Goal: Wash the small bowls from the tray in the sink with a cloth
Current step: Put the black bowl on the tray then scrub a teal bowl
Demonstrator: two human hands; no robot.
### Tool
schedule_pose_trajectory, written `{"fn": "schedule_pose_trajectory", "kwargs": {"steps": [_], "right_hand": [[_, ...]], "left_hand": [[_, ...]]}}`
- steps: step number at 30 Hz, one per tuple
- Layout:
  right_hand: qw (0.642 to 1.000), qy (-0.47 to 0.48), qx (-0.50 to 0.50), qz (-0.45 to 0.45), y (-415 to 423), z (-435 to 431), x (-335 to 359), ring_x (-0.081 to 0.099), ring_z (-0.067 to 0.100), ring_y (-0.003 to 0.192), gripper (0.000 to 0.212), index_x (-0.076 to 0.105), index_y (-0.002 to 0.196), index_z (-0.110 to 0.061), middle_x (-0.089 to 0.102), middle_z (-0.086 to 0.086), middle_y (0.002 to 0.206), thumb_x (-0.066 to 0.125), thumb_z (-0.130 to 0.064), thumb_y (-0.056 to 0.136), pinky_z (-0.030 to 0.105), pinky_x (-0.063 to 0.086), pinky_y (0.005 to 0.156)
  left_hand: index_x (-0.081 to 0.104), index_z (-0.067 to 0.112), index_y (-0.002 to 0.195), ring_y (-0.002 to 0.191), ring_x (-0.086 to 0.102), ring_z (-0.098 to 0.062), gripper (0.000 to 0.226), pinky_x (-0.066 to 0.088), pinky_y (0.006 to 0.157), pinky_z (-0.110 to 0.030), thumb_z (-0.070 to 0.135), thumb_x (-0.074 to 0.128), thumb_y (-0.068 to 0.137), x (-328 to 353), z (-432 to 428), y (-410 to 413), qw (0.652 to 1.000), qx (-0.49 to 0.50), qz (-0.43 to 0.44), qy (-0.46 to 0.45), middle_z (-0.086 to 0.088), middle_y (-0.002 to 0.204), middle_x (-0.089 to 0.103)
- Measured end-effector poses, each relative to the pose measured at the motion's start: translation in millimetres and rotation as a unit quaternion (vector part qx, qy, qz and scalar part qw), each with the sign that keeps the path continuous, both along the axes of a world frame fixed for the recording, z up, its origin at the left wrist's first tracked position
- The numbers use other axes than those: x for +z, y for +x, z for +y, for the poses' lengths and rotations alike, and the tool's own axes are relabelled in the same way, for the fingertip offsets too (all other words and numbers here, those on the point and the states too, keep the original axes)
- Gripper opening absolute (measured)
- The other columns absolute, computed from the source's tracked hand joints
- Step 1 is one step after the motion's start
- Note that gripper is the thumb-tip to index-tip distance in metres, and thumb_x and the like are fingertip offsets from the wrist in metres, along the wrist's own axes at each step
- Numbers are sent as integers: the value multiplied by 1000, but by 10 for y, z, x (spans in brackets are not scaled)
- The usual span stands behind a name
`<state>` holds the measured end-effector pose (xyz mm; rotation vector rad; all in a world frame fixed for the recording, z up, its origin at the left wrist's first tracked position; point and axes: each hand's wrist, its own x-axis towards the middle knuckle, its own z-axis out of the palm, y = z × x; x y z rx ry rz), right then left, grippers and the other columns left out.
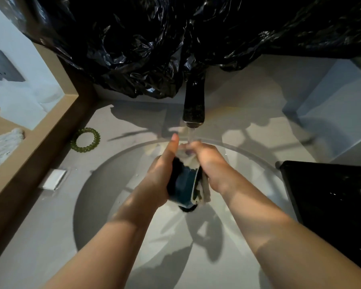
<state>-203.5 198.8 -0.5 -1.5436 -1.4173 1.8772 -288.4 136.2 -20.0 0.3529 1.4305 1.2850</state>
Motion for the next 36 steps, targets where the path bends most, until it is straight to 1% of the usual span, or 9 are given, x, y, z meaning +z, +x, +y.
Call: {"fn": "schedule_pose_trajectory", "kwargs": {"steps": [2,4,8,11,17,23,29,34,36], "right_hand": [[986,-144,-54,64,35,29,-84,63,29,73,36,70,82,-17,71,13,75,52,-47,87,35,52,80],[964,-189,-106,154,52,-59,-256,66,30,79,43,71,95,-17,74,11,80,47,-52,89,42,54,82],[923,-176,-213,267,85,-208,-480,66,24,72,30,67,90,-14,73,6,74,45,-34,94,34,53,68],[906,-169,-221,320,142,-355,-538,66,27,79,31,66,96,-10,73,9,79,40,-28,96,37,53,75],[924,-182,-121,315,332,-43,-383,66,25,68,32,69,82,-8,69,11,73,43,-24,93,33,52,72],[912,-235,-128,310,212,-118,-462,66,27,87,39,63,118,-8,69,14,100,49,-34,92,37,52,82],[950,-66,-161,257,-98,-526,-702,60,21,107,31,51,120,-27,62,3,120,45,-38,91,39,45,98],[972,235,-2,-8,-47,-645,-753,19,13,140,49,30,144,-27,25,-10,150,38,-25,95,37,19,117],[944,322,52,-56,32,-504,-750,40,17,129,42,47,132,-29,48,-3,138,40,-36,92,36,30,111]], "left_hand": [[67,12,108,92,69,-31,81,52,90,-44,74,63,56,39,-19,-40,999,7,-33,5,-11,98,74],[66,11,112,94,68,-31,71,53,84,-41,64,63,65,66,5,-71,996,52,-75,12,-14,104,72],[65,11,109,93,65,-31,49,50,75,-38,53,51,88,63,80,-54,973,126,-191,-5,-15,106,70],[65,9,102,87,63,-31,48,48,72,-38,53,48,91,3,52,-49,968,131,-214,-12,-16,90,70],[64,10,109,82,62,-30,54,50,71,-35,46,63,68,-72,-54,-203,973,-59,-211,-68,-14,94,68],[70,8,94,84,64,-29,32,51,78,-38,36,60,79,-39,81,-267,969,29,-240,-56,-12,89,71],[51,6,128,109,58,-31,55,46,95,-42,49,33,98,-348,118,-72,946,227,-229,22,-13,122,59],[59,1,109,88,68,-28,60,53,84,-40,55,36,96,-503,-13,78,954,229,-193,23,-18,96,69],[62,7,97,78,68,-23,49,55,72,-33,49,35,99,-459,-18,90,951,223,-214,23,-12,82,70]]}}
